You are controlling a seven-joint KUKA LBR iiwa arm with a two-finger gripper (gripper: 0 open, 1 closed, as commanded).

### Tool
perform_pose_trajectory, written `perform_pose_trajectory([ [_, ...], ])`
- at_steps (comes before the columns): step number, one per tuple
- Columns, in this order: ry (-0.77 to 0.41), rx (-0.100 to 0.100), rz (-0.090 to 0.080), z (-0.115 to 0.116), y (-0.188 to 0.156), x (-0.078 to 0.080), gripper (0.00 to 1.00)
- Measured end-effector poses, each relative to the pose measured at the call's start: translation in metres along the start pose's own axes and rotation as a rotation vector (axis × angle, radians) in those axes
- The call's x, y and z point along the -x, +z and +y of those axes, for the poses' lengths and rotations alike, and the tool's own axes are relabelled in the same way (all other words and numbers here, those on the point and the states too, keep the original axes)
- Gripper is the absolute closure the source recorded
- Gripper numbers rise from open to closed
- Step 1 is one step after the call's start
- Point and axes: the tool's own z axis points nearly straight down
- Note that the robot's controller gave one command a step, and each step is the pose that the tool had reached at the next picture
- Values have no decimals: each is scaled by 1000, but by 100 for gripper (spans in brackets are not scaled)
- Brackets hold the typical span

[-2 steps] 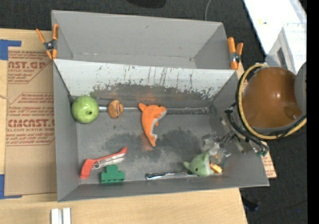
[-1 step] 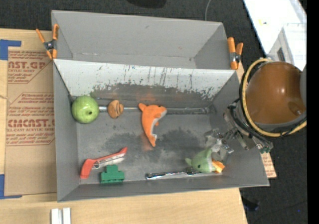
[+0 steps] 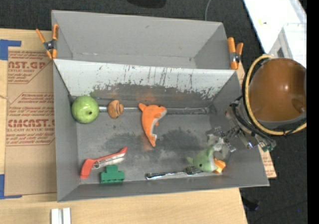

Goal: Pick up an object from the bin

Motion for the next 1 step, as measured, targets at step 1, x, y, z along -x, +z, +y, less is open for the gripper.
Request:
perform_pose_trajectory([
  [1, 0, -2, -2, 0, -19, 1, 100],
])
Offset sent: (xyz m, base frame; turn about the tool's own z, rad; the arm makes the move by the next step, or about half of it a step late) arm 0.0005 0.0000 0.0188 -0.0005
